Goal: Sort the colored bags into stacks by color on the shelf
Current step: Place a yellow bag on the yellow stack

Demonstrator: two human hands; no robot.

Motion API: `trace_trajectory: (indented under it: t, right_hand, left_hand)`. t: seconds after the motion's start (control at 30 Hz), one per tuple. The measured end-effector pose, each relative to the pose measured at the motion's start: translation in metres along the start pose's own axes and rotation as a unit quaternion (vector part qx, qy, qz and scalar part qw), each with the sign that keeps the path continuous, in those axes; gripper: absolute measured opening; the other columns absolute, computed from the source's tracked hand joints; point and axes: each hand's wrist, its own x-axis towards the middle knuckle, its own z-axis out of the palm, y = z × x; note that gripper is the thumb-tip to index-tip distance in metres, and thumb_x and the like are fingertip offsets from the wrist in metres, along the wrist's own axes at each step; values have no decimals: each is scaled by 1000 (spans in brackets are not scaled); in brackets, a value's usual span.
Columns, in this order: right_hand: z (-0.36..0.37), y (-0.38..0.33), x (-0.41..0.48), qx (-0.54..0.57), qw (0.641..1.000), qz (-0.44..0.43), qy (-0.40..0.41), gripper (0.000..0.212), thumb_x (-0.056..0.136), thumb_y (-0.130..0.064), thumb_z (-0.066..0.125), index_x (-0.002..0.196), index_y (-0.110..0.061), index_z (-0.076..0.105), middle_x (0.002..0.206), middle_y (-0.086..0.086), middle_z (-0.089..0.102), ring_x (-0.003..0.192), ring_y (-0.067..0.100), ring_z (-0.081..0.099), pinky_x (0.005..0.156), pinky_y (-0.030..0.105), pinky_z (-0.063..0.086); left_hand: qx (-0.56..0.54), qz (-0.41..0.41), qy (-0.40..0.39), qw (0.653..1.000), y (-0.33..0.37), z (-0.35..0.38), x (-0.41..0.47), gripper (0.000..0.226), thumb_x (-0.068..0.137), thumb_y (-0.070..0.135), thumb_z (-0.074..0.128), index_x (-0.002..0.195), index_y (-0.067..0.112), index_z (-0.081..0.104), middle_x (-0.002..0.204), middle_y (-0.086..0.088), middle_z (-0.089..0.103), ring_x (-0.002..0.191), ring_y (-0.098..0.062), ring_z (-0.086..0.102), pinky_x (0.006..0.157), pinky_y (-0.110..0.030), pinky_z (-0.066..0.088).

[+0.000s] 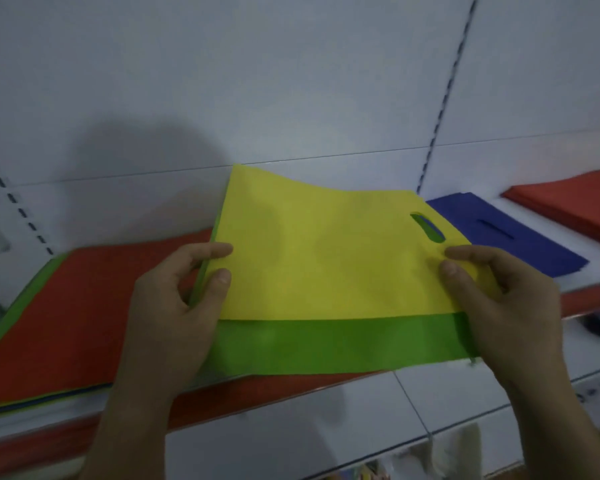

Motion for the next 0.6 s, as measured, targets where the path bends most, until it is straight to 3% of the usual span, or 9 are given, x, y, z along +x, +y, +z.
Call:
trace_trajectory:
  t: [0.1,0.2,0.27,0.33,0.4,0.5,0.6]
  right_hand:
    - [-54,20,7,-5,999,15,29,7,87,-29,73,89,-35,72,90,-18,70,77,-3,61,59,11,42]
    - [-116,42,9,-15,998,35,56,10,91,-29,69,91,-38,73,82,-16,68,73,10,61,60,37,53]
    - [-160,59,9,-19,996,58,59,18,92,-22,67,96,-37,75,79,-12,67,71,20,61,62,53,55]
    - [-200,73,8,-18,996,73,54,25,92,-18,66,102,-39,75,89,-15,67,78,26,63,65,57,56]
    - [-239,87,8,-17,995,82,54,24,92,-21,65,105,-40,73,102,-13,65,84,23,66,67,48,60]
    - [-294,110,11,-51,994,79,62,22,91,-23,66,108,-37,70,107,-11,64,79,12,66,57,18,55]
    - [-346,129,11,-63,990,93,91,22,92,-17,67,110,-29,70,106,-12,64,75,1,64,55,11,50]
  left_hand:
    - [-7,22,-17,1000,21,47,-9,22,85,24,67,103,36,71,102,17,72,93,1,67,76,-19,54]
    - [-15,39,-33,999,51,102,-22,26,88,11,72,102,32,70,97,13,71,80,8,67,61,-6,47]
    - [-44,43,-47,997,70,141,-31,25,88,14,73,102,34,69,92,18,71,79,8,67,60,-10,50]
    - [-60,43,-57,996,88,180,-42,21,84,28,68,103,38,68,92,16,71,85,2,68,67,-20,56]
    - [-62,54,-71,994,103,218,-53,21,86,31,67,106,37,69,96,16,70,91,0,66,70,-23,55]
    - [-56,74,-87,992,128,273,-71,20,93,18,68,106,32,69,92,20,66,78,4,61,62,-8,43]
    - [-83,67,-115,988,152,324,-87,22,94,17,64,101,38,68,81,18,65,57,-12,50,52,-22,43]
